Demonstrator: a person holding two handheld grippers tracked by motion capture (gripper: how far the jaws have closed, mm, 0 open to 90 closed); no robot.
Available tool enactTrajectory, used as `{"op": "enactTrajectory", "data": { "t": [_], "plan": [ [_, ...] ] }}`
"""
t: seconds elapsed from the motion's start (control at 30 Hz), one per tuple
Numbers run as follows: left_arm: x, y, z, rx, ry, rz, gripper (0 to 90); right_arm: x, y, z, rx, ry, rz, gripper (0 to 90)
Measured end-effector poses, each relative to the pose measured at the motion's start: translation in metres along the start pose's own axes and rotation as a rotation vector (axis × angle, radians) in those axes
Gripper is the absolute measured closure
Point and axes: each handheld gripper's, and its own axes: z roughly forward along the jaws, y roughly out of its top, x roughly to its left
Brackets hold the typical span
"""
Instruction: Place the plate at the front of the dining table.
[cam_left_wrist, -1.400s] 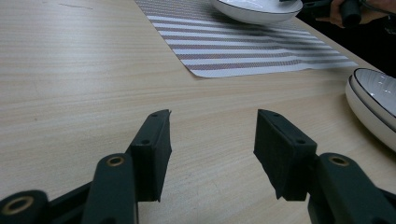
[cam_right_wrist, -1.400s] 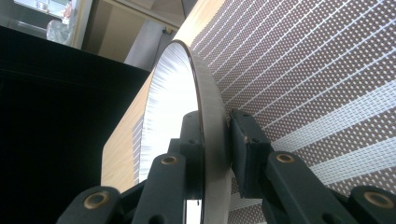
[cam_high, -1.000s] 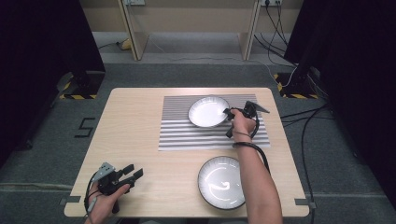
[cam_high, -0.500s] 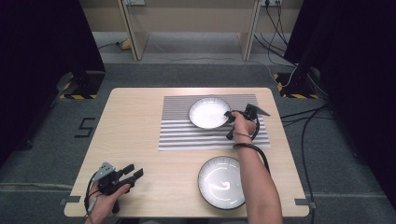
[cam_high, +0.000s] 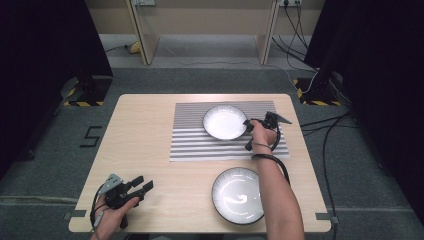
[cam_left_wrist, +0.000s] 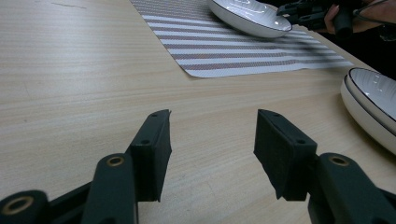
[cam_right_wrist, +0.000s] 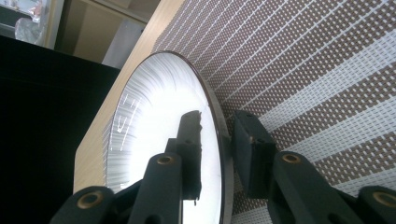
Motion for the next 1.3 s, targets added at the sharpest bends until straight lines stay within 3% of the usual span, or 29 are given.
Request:
{"op": "enactTrajectory", "data": {
  "t": [0.4,0.67,1.0,1.3],
  "plan": [
    [0.001,0.0,0.0,-0.002,0.005,-0.001,44.8,-0.005,0.002,-0.013,-0.035,-0.025,-0.02,57.0],
    [0.0,0.0,0.001,0.006,0.003,0.004,44.7,-0.012,0.004,-0.026,-0.032,0.011,0.0,53.6],
    [0.001,0.0,0.001,0.004,0.004,0.004,44.6,-0.012,0.001,-0.038,-0.033,-0.008,-0.082,51.7],
    [0.0,0.0,0.001,0.007,0.002,0.006,44.6,-0.011,-0.003,-0.046,-0.03,0.011,-0.096,51.5]
  ]
}}
